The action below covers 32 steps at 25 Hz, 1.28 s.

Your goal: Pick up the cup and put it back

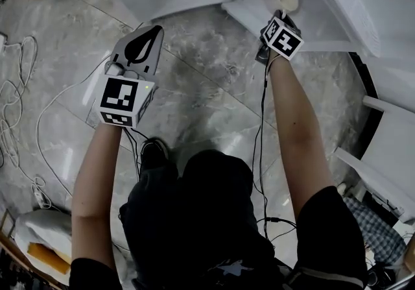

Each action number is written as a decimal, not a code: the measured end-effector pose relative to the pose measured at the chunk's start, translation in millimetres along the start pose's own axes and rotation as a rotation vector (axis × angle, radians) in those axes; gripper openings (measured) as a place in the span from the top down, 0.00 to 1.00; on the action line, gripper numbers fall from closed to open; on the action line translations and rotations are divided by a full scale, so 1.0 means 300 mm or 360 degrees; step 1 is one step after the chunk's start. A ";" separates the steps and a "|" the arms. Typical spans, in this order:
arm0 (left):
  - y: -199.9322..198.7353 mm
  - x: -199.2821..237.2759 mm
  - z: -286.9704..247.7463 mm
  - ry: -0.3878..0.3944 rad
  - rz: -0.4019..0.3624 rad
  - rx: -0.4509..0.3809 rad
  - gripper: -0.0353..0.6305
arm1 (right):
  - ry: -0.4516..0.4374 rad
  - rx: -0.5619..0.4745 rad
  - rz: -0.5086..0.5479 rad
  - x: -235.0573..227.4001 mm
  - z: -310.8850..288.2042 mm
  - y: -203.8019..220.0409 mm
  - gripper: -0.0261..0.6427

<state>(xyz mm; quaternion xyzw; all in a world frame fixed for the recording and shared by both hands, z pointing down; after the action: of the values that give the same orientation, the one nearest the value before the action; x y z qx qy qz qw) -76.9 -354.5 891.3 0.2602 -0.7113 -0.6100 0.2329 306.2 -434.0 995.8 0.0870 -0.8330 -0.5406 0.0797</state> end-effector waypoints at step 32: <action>-1.344 -0.569 0.701 -0.0507 0.0259 -0.0086 0.93 | -0.1196 -0.0130 0.0003 0.149 1.418 -1.205 0.89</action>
<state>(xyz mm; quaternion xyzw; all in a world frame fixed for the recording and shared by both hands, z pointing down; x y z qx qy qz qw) -49.6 -134.5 459.2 0.0955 -0.7414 -0.6414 0.1727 187.5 -211.7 495.6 -0.1214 -0.7819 -0.5675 -0.2277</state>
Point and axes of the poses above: the fingertips, and each gripper's own axes: z backward along the fingers, x to its left, y out of its underside, the point moved 6 cm from there along z, backward along the fingers, and after that the axes turned 11 degrees about -x, right-handed, at the moved point
